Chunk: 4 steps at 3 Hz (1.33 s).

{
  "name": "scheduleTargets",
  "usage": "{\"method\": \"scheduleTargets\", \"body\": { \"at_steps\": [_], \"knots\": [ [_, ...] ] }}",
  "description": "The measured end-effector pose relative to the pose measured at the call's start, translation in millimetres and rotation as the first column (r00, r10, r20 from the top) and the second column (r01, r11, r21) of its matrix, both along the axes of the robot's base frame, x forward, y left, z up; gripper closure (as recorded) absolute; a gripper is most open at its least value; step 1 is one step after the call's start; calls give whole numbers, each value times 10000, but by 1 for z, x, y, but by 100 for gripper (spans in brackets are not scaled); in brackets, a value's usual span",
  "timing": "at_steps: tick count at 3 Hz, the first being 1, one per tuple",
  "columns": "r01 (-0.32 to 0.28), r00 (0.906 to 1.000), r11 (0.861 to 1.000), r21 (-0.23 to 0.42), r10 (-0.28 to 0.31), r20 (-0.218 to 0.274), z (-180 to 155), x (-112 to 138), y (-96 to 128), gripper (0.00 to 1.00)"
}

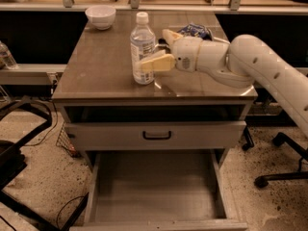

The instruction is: Move blue plastic bottle near white bowl

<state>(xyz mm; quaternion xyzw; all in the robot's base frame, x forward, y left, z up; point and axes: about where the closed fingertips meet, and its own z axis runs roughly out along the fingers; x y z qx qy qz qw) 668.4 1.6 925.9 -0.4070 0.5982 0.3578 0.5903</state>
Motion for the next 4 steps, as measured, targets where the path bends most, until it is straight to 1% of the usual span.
{"method": "scheduleTargets", "body": {
  "at_steps": [1, 2, 3, 4],
  "knots": [
    [-242, 9997, 9995, 215, 241, 80, -1, 5, 15, 18],
    [-498, 9985, 9984, 278, 491, 237, 4, 6, 28, 41],
    [-527, 9984, 9982, 279, 521, 230, 4, 5, 30, 64],
    [-589, 9980, 9979, 283, 582, 233, 4, 4, 34, 95]
  ]
}}
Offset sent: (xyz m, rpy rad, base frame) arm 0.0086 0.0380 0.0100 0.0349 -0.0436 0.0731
